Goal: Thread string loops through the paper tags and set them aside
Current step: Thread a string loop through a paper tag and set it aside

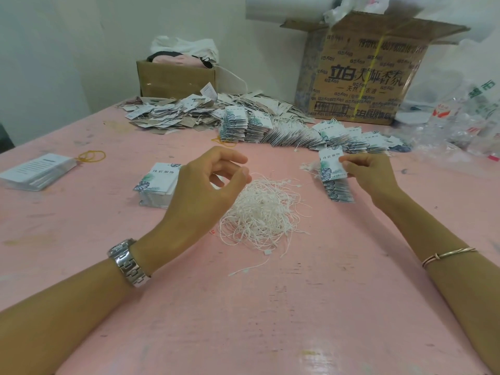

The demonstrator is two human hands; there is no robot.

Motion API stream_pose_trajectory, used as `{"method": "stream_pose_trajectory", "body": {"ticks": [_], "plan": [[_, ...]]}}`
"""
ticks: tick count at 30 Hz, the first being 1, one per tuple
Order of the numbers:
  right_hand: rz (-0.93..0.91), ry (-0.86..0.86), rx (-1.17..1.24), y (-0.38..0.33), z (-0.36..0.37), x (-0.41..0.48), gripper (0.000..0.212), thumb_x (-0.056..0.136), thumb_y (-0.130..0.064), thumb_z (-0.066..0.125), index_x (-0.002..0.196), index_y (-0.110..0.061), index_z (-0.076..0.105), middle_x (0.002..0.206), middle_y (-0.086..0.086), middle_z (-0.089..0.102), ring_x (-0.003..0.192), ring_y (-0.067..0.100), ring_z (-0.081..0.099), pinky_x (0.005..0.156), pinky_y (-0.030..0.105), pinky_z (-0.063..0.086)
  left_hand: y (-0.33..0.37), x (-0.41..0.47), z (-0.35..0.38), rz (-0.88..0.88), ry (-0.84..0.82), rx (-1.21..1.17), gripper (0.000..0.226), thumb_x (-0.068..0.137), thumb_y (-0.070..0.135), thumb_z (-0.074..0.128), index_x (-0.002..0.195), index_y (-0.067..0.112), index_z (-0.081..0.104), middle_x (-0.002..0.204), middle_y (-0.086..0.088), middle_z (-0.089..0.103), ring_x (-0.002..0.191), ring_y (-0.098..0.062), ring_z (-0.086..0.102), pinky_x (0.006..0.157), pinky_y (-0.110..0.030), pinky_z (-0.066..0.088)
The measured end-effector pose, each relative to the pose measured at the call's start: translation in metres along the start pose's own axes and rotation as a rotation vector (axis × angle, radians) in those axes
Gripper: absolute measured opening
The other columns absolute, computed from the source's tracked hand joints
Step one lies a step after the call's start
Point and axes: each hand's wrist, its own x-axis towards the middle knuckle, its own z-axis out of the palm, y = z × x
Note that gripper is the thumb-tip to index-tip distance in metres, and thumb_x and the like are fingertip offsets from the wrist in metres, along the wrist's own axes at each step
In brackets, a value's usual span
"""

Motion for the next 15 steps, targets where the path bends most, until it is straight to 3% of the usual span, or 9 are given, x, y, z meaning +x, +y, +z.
{"method": "stream_pose_trajectory", "body": {"ticks": [4,7,11,15], "plan": [[0.009,-0.006,-0.077,0.002,-0.001,-0.004,0.021,0.091,0.000,0.064,0.110,0.000,0.072,0.096,0.016,0.071,0.066,0.018,0.059,0.080,0.033,0.053,0.000,-0.001,0.000,0.003,-0.010,0.012,0.011,0.089,0.026,0.063,0.099,0.026,0.065,0.079,0.018,0.073,0.077,-0.001,0.066,0.070,-0.016,0.046],[-0.049,-0.002,-0.177,0.001,-0.001,-0.008,0.020,0.091,-0.003,0.064,0.109,-0.002,0.073,0.092,0.012,0.071,0.063,0.013,0.059,0.077,0.028,0.048,0.001,-0.002,0.000,0.005,-0.013,0.017,0.011,0.087,0.027,0.063,0.099,0.026,0.066,0.079,0.017,0.073,0.076,-0.001,0.065,0.070,-0.017,0.046],[-0.118,-0.008,-0.292,-0.002,-0.002,-0.014,0.021,0.092,-0.005,0.062,0.110,-0.001,0.073,0.099,0.010,0.071,0.082,0.022,0.065,0.085,0.027,0.049,0.002,-0.003,0.001,0.009,-0.021,0.024,0.010,0.090,0.021,0.066,0.098,0.027,0.066,0.079,0.016,0.073,0.075,-0.001,0.064,0.071,-0.021,0.047],[-0.135,0.002,-0.342,-0.003,0.000,-0.013,0.020,0.092,-0.003,0.060,0.108,-0.002,0.073,0.096,0.012,0.071,0.074,0.016,0.058,0.071,0.020,0.044,0.003,-0.003,0.001,0.005,-0.027,0.036,0.011,0.091,0.016,0.067,0.096,0.026,0.067,0.078,0.015,0.073,0.077,-0.003,0.065,0.073,-0.025,0.049]]}}
